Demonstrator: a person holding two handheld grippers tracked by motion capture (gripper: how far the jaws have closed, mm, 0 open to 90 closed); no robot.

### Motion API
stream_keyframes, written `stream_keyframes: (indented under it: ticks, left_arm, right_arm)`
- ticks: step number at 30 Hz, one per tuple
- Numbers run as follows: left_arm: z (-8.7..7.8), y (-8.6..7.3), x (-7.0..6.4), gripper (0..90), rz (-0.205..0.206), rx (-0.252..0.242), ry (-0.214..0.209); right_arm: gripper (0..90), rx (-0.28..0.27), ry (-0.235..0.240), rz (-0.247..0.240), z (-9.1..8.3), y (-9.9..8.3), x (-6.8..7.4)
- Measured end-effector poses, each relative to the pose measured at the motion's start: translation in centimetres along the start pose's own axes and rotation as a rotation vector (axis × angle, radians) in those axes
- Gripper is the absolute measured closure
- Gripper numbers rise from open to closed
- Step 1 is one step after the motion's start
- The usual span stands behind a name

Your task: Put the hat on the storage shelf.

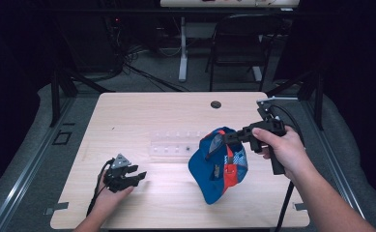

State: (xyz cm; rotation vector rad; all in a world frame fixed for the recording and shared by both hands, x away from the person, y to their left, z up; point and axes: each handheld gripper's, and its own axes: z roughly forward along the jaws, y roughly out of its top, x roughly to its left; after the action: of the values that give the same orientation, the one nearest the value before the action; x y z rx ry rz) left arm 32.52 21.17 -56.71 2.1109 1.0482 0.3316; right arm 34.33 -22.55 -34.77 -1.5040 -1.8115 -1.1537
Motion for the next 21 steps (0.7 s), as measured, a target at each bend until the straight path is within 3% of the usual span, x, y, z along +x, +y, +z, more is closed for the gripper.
stream_keyframes:
  ticks: [21]
  left_arm:
    - [0.0,0.0,-0.1,52.6,-0.006,-0.009,0.001]
  right_arm:
    - [78.7,-0.058,0.029,0.008,-0.2,2.9,1.6]
